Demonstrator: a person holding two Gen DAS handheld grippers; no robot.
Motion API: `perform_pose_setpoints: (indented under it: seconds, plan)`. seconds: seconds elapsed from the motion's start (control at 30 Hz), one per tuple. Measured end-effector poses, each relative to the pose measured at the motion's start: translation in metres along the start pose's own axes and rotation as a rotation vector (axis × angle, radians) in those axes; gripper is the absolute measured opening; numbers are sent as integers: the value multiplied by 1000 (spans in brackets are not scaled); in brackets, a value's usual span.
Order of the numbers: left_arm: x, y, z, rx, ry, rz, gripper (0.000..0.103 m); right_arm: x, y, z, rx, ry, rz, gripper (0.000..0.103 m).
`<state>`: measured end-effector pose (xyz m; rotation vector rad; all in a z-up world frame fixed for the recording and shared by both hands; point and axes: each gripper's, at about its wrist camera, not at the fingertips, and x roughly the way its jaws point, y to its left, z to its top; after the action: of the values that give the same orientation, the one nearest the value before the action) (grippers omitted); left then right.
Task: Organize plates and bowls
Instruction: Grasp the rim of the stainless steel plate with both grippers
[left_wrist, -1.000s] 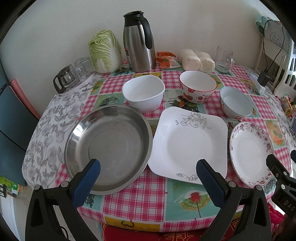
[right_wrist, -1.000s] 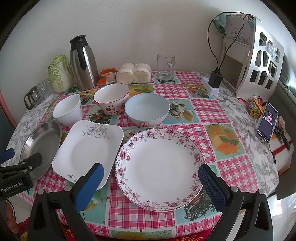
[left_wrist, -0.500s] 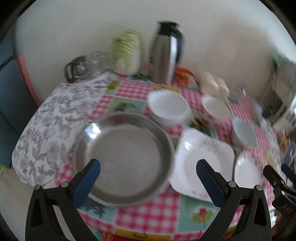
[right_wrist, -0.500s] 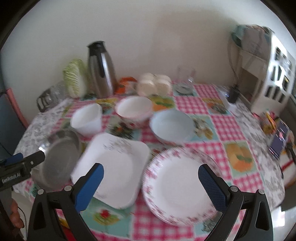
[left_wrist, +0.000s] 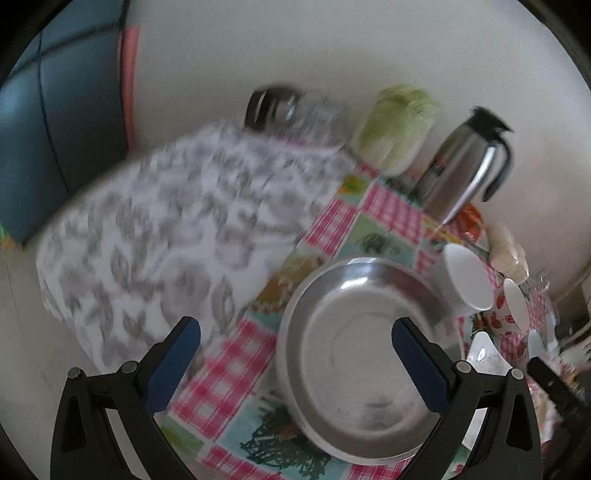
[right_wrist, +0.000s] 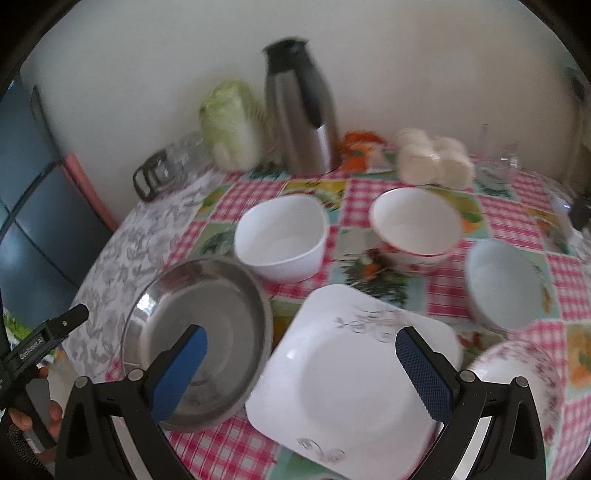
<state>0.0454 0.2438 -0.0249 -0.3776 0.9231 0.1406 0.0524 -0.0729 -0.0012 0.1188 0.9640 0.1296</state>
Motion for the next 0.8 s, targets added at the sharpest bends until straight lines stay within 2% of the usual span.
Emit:
perform_pose_setpoints:
  seconds: [0.07,0.2,0.27,0.3,0.33,0.47,0.53,0.6,0.67,0.7,0.8]
  plan:
    - [14,11,-5,-45,48,11,103,18,9,0,-27,29,13,103]
    - [36,17,-12,-44,98,20,101,51,21,1,-85,72,9,102]
    - [45,18,-14,-37,119,19,89,64,23,2,-95,94,13,94]
    - [51,19,-14,-33,134,19,80,71,24,2,-101,109,13,91]
    - [57,19,-16,-31,153,17,77,78,26,3,-107,122,9,86]
    - [72,20,-20,-32,181,-5,73,97,32,5,-147,146,4,77]
    - [77,19,-21,-21,191,3,67,106,36,5,-167,157,3,72]
    - [77,16,-21,1,182,17,65,113,38,5,-167,169,9,63]
    - [78,15,-20,7,185,14,56,117,41,6,-188,165,4,55]
    - [79,14,-20,14,186,16,49,119,41,6,-191,171,5,53]
    - [82,10,-18,40,184,30,37,124,42,7,-193,184,14,46]
